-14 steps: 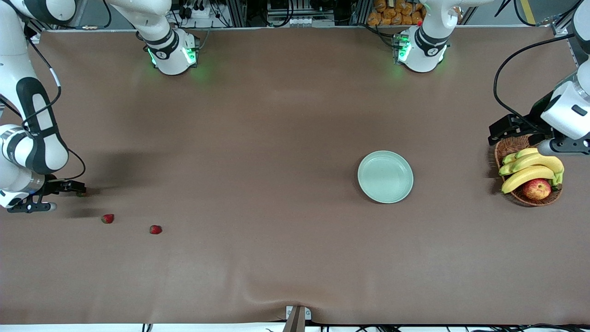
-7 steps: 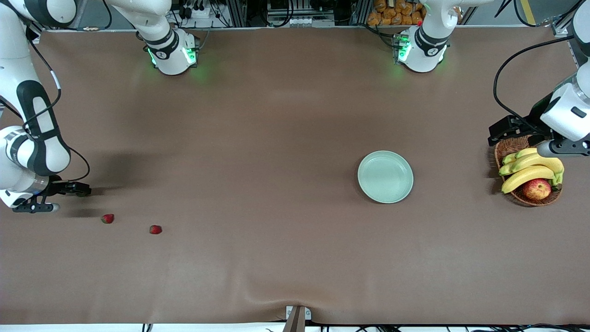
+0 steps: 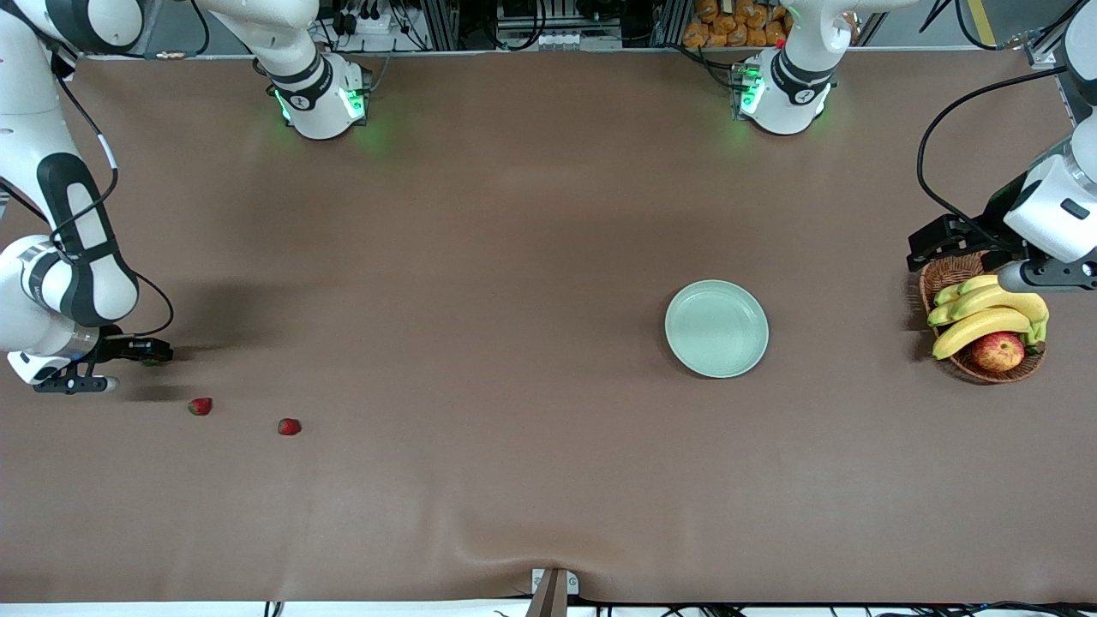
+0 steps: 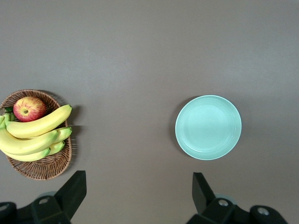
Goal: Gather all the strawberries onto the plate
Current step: 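Reach the right gripper down and grasp the first red strawberry, then set the strawberry mid-table with the right gripper while the left gripper approaches, then grasp the strawberry with the left gripper while the right gripper grasps another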
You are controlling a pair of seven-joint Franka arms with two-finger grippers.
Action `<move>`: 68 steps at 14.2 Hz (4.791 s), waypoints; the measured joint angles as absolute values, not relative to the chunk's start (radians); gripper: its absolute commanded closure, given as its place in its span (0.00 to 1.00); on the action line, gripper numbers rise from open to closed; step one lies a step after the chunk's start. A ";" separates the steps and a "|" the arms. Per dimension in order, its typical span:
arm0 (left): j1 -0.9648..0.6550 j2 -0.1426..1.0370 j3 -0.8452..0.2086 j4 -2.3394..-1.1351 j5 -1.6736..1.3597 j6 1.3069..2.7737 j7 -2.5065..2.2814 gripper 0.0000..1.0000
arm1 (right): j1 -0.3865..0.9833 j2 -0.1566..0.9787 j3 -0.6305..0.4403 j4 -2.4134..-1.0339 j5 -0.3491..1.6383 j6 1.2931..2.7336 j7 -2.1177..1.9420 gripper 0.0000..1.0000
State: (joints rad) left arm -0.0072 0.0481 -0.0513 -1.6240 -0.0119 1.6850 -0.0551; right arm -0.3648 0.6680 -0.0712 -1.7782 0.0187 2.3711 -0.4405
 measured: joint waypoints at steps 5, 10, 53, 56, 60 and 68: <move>-0.007 0.049 -0.051 -1.625 -0.012 1.685 -0.055 0.00 | -0.365 0.663 -0.059 -1.776 0.019 2.352 -0.440 0.98; -0.006 0.054 -0.051 -1.625 -0.012 1.684 -0.055 0.00 | -0.352 0.582 0.051 -1.752 0.038 2.177 -0.344 0.98; -0.359 0.399 -0.064 -1.619 -0.112 2.083 -0.335 0.00 | 0.109 0.736 0.120 -1.339 -0.036 1.986 0.647 0.00; -0.411 0.449 -0.064 -1.612 -0.112 2.170 -0.353 0.00 | 0.001 0.750 0.119 -1.368 -0.085 2.055 0.449 0.00; -0.489 0.520 -0.064 -1.606 -0.112 2.277 -0.374 0.00 | -0.044 0.778 0.119 -1.481 -0.096 2.293 0.319 0.00; -0.595 0.674 -0.064 -1.586 -0.112 2.510 -0.376 0.04 | -0.048 0.802 0.118 -1.506 -0.101 2.355 0.281 0.00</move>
